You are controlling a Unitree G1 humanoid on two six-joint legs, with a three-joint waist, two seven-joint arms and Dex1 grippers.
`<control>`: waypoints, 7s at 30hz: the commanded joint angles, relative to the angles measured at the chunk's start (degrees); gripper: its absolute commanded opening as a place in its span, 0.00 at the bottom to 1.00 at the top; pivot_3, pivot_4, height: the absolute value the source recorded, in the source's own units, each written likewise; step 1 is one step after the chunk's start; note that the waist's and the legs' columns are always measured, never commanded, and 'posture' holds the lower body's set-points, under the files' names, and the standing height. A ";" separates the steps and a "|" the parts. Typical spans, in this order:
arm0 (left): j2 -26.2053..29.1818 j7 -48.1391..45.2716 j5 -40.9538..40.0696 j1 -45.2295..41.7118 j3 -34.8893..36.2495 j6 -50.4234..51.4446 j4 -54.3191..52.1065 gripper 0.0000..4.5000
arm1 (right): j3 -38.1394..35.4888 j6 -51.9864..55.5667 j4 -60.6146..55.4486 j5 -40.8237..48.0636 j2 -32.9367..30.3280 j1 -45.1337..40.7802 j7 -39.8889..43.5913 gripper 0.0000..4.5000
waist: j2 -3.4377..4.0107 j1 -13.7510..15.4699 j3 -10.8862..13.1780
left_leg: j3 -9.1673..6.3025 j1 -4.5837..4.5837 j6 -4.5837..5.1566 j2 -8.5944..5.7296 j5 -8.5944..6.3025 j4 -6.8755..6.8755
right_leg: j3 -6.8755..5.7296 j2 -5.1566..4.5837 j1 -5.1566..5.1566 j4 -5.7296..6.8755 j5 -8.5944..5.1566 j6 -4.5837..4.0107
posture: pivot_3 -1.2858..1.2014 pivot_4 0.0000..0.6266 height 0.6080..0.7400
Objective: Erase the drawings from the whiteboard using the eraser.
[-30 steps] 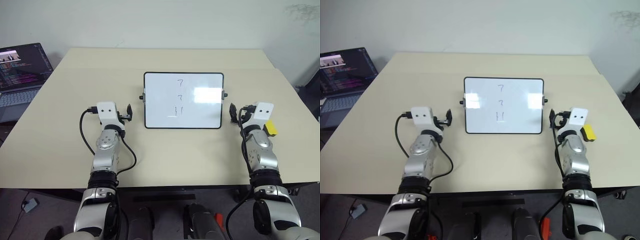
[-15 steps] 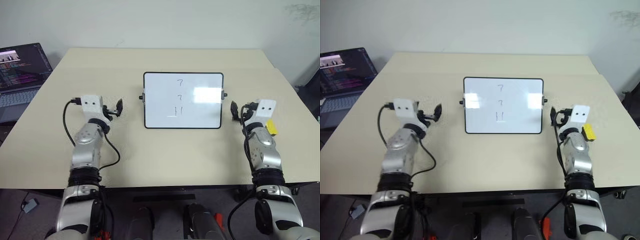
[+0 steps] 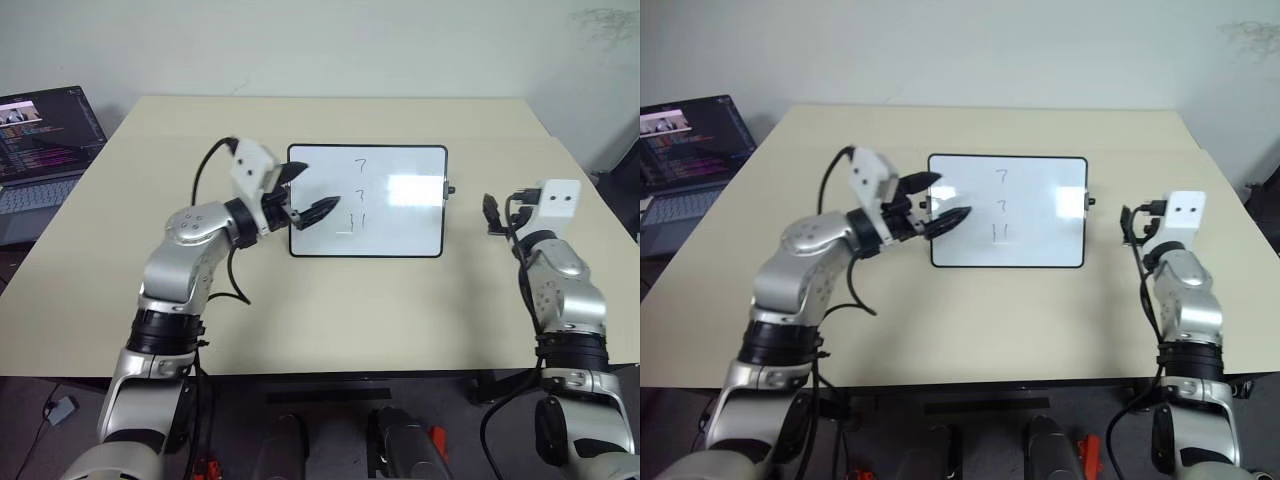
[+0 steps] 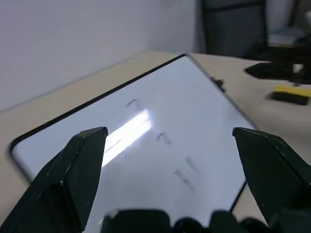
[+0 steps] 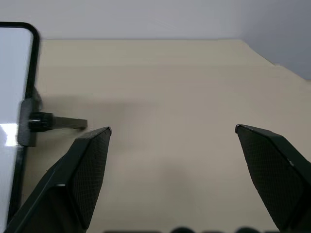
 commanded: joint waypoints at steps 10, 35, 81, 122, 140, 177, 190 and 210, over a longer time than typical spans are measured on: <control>-4.99 -8.12 0.02 -3.42 -6.32 1.69 0.97 1.00 | -2.72 25.79 -0.79 1.98 -12.43 -1.35 2.77 1.00 | 0.01 -1.02 0.00 | 0.00 0.01 0.01 -0.05 0.00 0.05 | 0.05 -0.03 0.01 0.03 -0.02 -0.03 | 0.52 0.24 1.00; -6.15 -8.59 2.84 -1.07 -7.11 1.52 1.64 1.00 | 2.14 16.70 26.52 -0.14 -18.92 -13.27 22.23 1.00 | 0.00 -1.51 0.01 | 0.00 0.03 0.02 -0.15 0.01 0.06 | 0.09 -0.09 0.04 0.02 -0.01 0.07 | 0.52 0.24 1.00; -5.94 -6.59 4.03 -1.08 -6.91 1.41 1.26 1.00 | 5.21 19.02 29.52 -3.61 -18.13 -11.80 23.91 0.19 | 0.00 -1.48 0.01 | -0.01 0.03 0.02 -0.15 0.01 0.09 | 0.09 -0.09 0.06 0.04 0.15 0.36 | 0.52 0.24 1.00; 11.43 -2.25 8.31 0.66 3.49 0.34 3.01 1.00 | 21.35 11.74 -7.86 -4.53 -9.49 -24.31 26.71 0.19 | 0.01 -1.48 0.02 | -0.03 -0.03 0.01 -0.10 0.00 0.07 | 0.02 -0.09 -0.05 0.08 0.16 0.36 | 0.52 0.24 1.00; 12.44 6.12 9.02 5.68 7.05 5.30 -4.63 1.00 | 31.59 -17.01 19.18 -17.61 6.39 -34.99 27.44 0.19 | 0.00 -1.37 0.01 | -0.09 -0.07 0.01 -0.06 0.00 0.06 | -0.07 -0.09 -0.09 0.10 0.17 0.35 | 0.52 0.24 1.00; 6.01 10.39 8.72 5.07 3.97 9.41 -7.34 1.00 | 32.07 -33.77 39.74 -28.05 8.98 -42.73 24.43 0.19 | 0.00 -1.44 0.01 | -0.10 -0.06 0.00 -0.07 0.01 0.05 | -0.07 -0.08 -0.09 0.14 0.18 0.35 | 0.52 0.24 1.00; 6.54 10.47 8.15 4.48 4.72 11.27 -9.21 1.00 | 31.18 -37.69 47.12 -30.03 6.48 -44.21 23.11 0.19 | 0.00 -1.49 0.01 | -0.11 -0.06 0.00 -0.07 0.01 0.05 | -0.06 -0.09 -0.09 0.13 0.18 0.35 | 0.52 0.24 1.00; 5.97 10.83 7.61 3.93 3.82 12.88 -10.45 1.00 | 31.24 -38.50 51.92 -30.65 8.51 -45.51 19.68 0.19 | 0.00 -1.57 0.01 | -0.11 -0.05 0.00 -0.08 0.01 0.05 | -0.06 -0.09 -0.08 0.15 0.19 0.34 | 0.52 0.24 1.00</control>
